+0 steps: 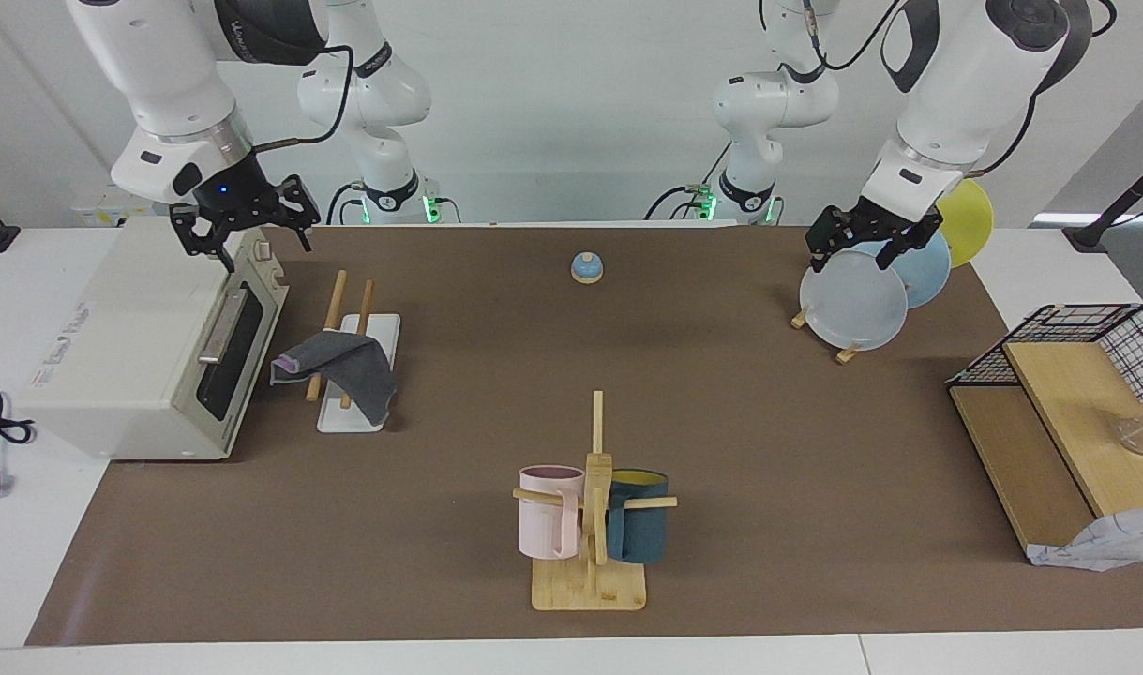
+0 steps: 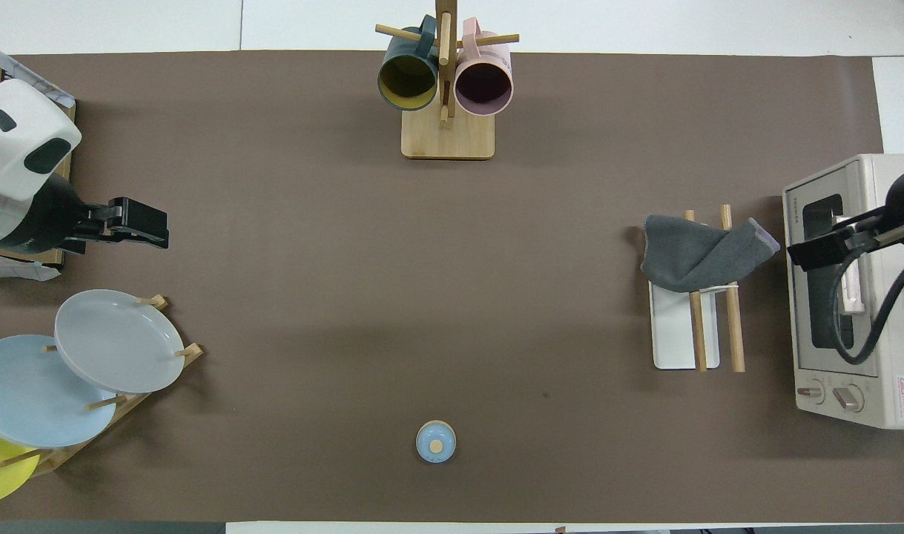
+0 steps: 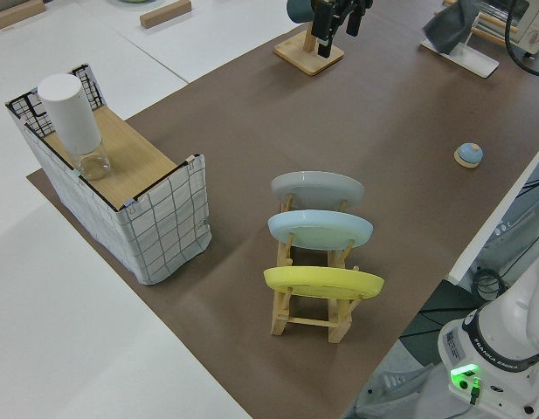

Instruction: Fold towel and hang on rack

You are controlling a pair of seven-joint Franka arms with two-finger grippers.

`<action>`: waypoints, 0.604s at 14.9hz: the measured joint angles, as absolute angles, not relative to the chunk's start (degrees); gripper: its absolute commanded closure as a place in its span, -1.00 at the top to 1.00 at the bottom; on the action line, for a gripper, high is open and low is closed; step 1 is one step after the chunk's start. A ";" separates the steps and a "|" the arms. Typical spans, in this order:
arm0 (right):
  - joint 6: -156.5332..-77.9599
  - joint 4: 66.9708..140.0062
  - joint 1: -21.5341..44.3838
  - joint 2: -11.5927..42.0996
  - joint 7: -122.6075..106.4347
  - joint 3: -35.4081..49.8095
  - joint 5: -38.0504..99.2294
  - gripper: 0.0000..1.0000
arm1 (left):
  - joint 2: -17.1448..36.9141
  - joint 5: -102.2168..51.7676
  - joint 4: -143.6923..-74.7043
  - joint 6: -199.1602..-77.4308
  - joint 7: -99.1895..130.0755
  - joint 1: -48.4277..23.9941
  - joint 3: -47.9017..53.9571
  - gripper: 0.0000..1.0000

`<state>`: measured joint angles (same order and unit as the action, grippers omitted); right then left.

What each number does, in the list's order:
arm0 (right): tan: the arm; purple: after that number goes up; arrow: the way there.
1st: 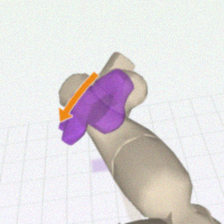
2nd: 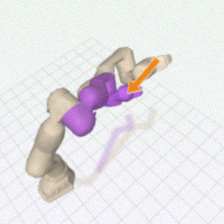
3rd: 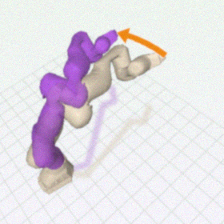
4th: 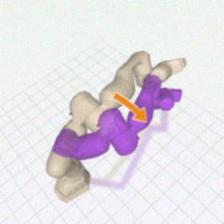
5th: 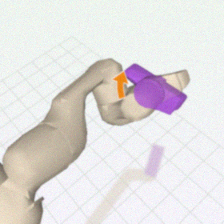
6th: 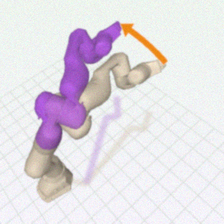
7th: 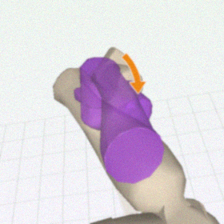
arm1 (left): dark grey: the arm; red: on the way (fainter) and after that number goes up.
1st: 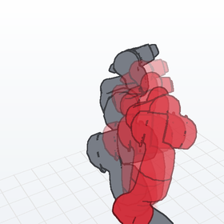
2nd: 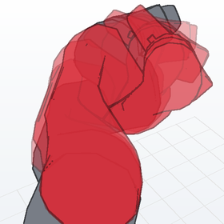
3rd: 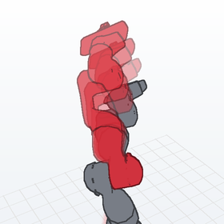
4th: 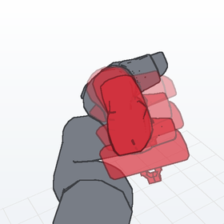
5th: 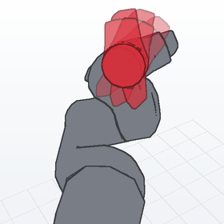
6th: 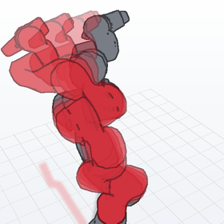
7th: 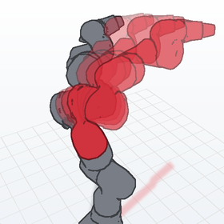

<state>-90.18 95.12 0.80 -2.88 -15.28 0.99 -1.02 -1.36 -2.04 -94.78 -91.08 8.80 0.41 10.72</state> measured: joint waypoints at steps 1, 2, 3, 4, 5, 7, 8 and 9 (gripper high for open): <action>-89.17 94.98 1.38 -2.71 -12.12 1.04 -0.47 1.00 | -1.36 -2.04 -94.78 -91.08 8.81 0.41 10.72 1.00; -88.17 94.95 1.70 -2.62 -9.25 1.07 -0.02 1.00 | -1.36 -2.04 -94.78 -91.08 8.81 0.41 10.72 1.00; -87.48 94.95 1.80 -2.58 -6.31 1.06 0.26 1.00 | -1.36 -2.04 -94.78 -91.08 8.81 0.41 10.72 1.00; -86.93 94.93 1.80 -2.54 -3.74 1.02 0.45 1.00 | -1.36 -2.04 -94.78 -91.08 8.81 0.41 10.72 1.00; -85.85 94.84 1.76 -2.46 -2.03 0.94 0.54 1.00 | -1.36 -2.04 -94.78 -91.08 8.81 0.41 10.72 1.00; -81.90 92.82 1.55 -1.20 -0.10 0.78 0.62 1.00 | -1.36 -2.04 -94.78 -91.08 8.80 0.41 10.72 1.00; -80.35 90.86 1.25 0.19 0.64 0.70 0.62 1.00 | -1.36 -2.04 -94.78 -91.08 8.81 0.41 10.72 1.00; -79.47 89.39 0.94 1.49 0.83 0.51 0.62 1.00 | -1.36 -2.04 -94.78 -91.08 8.81 0.41 10.72 1.00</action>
